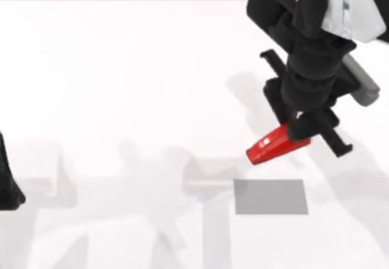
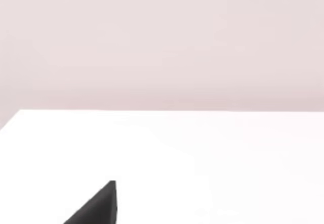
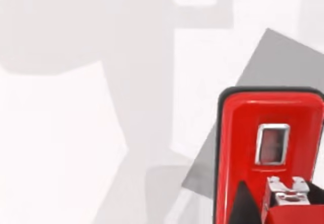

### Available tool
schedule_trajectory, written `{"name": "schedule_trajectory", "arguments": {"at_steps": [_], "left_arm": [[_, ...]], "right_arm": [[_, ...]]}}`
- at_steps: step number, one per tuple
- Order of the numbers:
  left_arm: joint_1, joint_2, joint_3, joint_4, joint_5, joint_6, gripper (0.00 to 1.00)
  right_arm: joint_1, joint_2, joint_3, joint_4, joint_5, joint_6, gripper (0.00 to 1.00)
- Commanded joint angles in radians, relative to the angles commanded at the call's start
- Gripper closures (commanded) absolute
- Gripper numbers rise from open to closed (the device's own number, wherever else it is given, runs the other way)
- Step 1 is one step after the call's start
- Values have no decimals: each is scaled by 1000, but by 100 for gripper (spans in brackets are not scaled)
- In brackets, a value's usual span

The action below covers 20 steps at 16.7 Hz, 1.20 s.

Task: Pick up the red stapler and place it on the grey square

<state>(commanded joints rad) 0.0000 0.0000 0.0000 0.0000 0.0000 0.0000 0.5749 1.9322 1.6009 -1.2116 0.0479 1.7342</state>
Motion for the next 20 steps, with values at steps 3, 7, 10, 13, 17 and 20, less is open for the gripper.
{"name": "schedule_trajectory", "arguments": {"at_steps": [3,7,10,13,17,20], "left_arm": [[0,0,0,0,0,0,0],[0,0,0,0,0,0,0],[0,0,0,0,0,0,0],[0,0,0,0,0,0,0],[0,0,0,0,0,0,0],[0,0,0,0,0,0,0]], "right_arm": [[9,-59,-75,2,-20,221,100],[13,-116,-137,3,-39,401,100],[14,-125,-147,3,-43,430,100],[14,-125,-147,3,-43,430,100],[15,-106,-173,43,-42,430,100],[24,-64,-251,175,-42,441,100]]}}
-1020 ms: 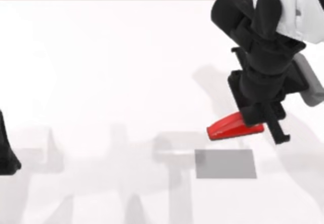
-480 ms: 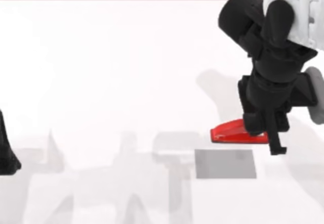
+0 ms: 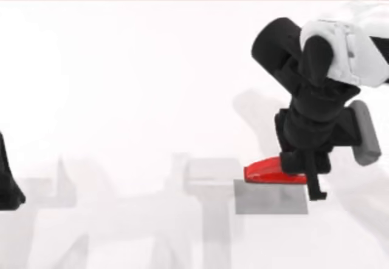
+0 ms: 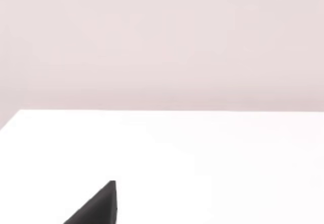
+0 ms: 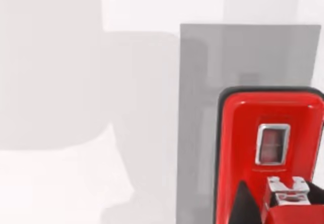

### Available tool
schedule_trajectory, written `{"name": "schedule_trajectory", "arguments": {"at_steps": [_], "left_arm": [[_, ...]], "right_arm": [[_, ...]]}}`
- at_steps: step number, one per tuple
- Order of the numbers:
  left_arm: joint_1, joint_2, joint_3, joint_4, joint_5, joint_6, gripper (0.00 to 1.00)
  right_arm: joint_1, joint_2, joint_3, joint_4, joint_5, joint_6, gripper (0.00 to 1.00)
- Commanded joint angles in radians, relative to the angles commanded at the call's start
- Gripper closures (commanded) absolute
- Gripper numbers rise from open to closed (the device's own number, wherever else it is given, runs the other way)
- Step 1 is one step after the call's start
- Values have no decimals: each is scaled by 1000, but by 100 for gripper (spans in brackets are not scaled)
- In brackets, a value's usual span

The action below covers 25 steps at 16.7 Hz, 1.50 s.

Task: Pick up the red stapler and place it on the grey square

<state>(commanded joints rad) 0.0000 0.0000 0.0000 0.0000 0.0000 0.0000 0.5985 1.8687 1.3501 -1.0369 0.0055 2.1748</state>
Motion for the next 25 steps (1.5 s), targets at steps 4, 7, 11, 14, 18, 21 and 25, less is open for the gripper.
{"name": "schedule_trajectory", "arguments": {"at_steps": [4,7,11,14,18,21,25], "left_arm": [[0,0,0,0,0,0,0],[0,0,0,0,0,0,0],[0,0,0,0,0,0,0],[0,0,0,0,0,0,0],[0,0,0,0,0,0,0],[0,0,0,0,0,0,0],[0,0,0,0,0,0,0]], "right_arm": [[14,63,-107,171,0,15,100],[18,75,-127,196,0,18,100],[18,75,-127,196,0,18,85],[18,75,-127,196,0,18,62],[18,75,-127,196,0,18,32],[18,75,-127,196,0,18,10],[18,75,-127,196,0,18,0]]}}
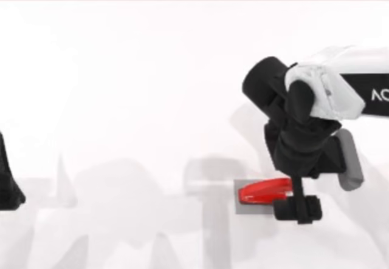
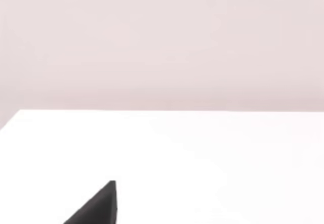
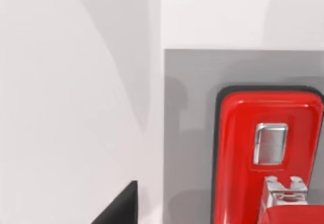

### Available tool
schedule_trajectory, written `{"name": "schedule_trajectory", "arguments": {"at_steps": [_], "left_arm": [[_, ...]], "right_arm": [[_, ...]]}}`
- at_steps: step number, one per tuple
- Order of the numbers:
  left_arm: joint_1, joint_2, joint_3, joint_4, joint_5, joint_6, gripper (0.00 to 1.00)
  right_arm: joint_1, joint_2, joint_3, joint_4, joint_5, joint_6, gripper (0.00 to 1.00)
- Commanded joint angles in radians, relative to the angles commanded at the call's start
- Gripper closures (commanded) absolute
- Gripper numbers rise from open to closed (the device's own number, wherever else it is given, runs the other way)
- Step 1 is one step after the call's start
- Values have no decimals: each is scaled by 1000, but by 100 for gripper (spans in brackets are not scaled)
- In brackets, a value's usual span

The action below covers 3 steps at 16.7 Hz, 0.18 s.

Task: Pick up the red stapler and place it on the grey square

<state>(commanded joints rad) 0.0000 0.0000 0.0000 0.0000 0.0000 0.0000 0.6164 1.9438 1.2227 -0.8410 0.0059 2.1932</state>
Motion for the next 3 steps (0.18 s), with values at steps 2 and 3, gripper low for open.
{"name": "schedule_trajectory", "arguments": {"at_steps": [2,3], "left_arm": [[0,0,0,0,0,0,0],[0,0,0,0,0,0,0]], "right_arm": [[0,0,0,0,0,0,0],[0,0,0,0,0,0,0]]}}
